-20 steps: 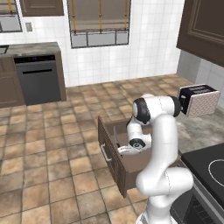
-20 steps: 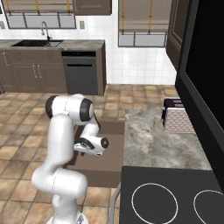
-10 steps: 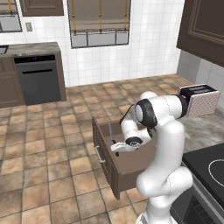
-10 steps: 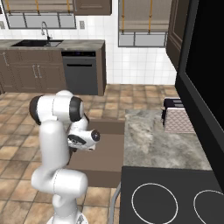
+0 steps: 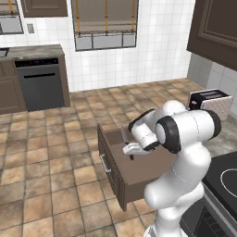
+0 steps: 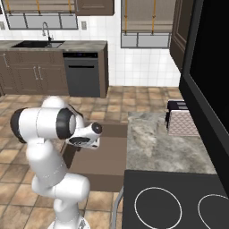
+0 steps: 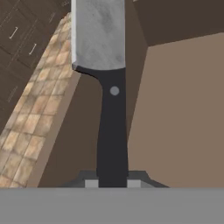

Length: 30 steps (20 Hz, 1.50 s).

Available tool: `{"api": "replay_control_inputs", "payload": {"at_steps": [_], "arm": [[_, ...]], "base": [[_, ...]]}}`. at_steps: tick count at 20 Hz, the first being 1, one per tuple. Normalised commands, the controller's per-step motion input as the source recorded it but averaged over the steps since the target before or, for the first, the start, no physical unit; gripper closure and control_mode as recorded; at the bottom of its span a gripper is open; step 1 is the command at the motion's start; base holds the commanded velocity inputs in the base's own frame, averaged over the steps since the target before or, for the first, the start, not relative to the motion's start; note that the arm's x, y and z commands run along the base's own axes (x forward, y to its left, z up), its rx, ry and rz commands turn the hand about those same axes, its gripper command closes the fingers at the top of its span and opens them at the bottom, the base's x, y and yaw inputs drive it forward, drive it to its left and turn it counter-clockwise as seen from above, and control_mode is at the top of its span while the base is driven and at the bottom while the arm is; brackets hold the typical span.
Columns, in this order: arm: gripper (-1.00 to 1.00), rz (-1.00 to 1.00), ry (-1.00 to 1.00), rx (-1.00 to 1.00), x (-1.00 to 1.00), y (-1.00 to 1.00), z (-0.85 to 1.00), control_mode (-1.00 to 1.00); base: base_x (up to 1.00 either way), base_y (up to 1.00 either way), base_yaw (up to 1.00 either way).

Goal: Pick up the metallic utensils from the counter and place them in the open drawer. Make sure not to pick up any wooden utensils.

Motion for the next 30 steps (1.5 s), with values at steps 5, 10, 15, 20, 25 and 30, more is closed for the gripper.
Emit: {"api": "replay_control_inputs", "payload": {"at_steps": [5, 10, 15, 20, 25, 30], "arm": [[1.00, -0.02, 0.05, -0.15, -0.47, -0.43, 0.17, -1.00], [1.00, -0.11, 0.17, -0.34, 0.04, -0.06, -0.02, -1.00], [1.00, -0.11, 0.42, -0.41, 0.51, 0.00, 0.03, -1.00], [1.00, -0.12, 0.44, -0.32, 0.47, 0.00, -0.01, -1.00], [1.00, -0.07, 0.19, -0.12, 0.55, 0.00, 0.14, -1.00], [1.00, -0.04, 0.02, 0.18, 0.18, -0.29, -0.25, -1.00]], "base": [[0.00, 0.00, 0.00], [0.00, 0.00, 0.00], [0.00, 0.00, 0.00], [0.00, 0.00, 0.00], [0.00, 0.00, 0.00], [0.00, 0.00, 0.00]]}}
